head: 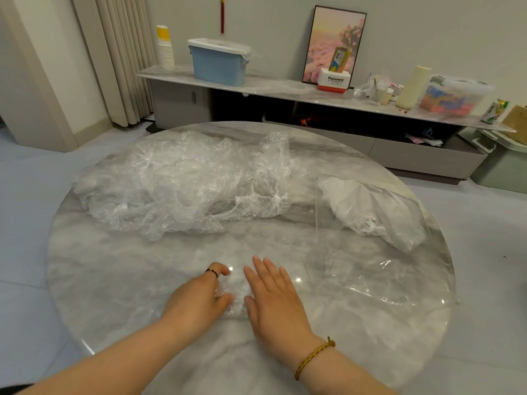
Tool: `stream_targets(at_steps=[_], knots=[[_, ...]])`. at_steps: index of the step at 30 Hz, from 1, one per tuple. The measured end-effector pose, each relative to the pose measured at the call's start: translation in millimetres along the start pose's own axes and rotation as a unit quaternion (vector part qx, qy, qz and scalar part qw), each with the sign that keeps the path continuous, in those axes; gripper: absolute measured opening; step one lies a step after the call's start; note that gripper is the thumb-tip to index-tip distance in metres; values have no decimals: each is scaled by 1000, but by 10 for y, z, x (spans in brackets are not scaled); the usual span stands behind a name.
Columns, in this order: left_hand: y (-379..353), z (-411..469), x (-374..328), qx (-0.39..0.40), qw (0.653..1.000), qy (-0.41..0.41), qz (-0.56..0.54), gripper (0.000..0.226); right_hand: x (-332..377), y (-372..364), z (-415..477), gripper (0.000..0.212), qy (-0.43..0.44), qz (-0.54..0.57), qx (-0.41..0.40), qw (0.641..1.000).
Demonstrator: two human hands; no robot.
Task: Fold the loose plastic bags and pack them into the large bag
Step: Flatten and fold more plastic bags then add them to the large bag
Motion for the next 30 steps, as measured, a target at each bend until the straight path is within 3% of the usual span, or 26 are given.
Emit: stream_targets(at_steps=[2,4,5,8,13,16,18,22,25,26,27,30], knots=[[12,7,-16,-63,992,-67,90,47,-50,-100,49,47,-14,1,58,998],[-72,15,27,-175,963,-165,124,46,-19,-15,90,50,-41,-4,59,997],[-99,14,36,-194,954,-193,121,39,-42,-18,112,54,-37,-7,41,998],[-176,22,40,-127,954,-224,154,45,-19,-26,150,69,-27,-3,90,996],[-296,46,77,43,954,-212,206,46,-19,-114,121,48,-28,21,87,996],[-344,66,123,88,961,-180,188,47,-30,-57,148,77,-42,0,108,993],[-365,53,142,108,960,-177,187,48,-51,-57,168,85,-64,-12,114,991],[-463,21,224,100,949,-207,215,58,-84,-167,96,79,-48,-26,94,994],[-357,55,107,88,961,-157,210,63,-110,-191,74,79,-39,-24,96,994],[-321,69,68,102,964,-139,200,75,-115,-178,84,79,-37,-31,88,995],[-334,108,61,61,970,-151,183,86,-99,-145,99,80,-41,-36,84,995],[-263,137,-8,58,979,-128,150,62,-104,-64,124,80,-14,23,101,995]])
Point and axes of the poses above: each hand's wrist, its own z-axis towards the middle knuckle, its own y-axis out of the back of the hand, x = y × z, the point moved 1 cm from there along z, towards the middle knuckle, and after that the axes turned 13 degrees about -x, right-handed, at the moved point
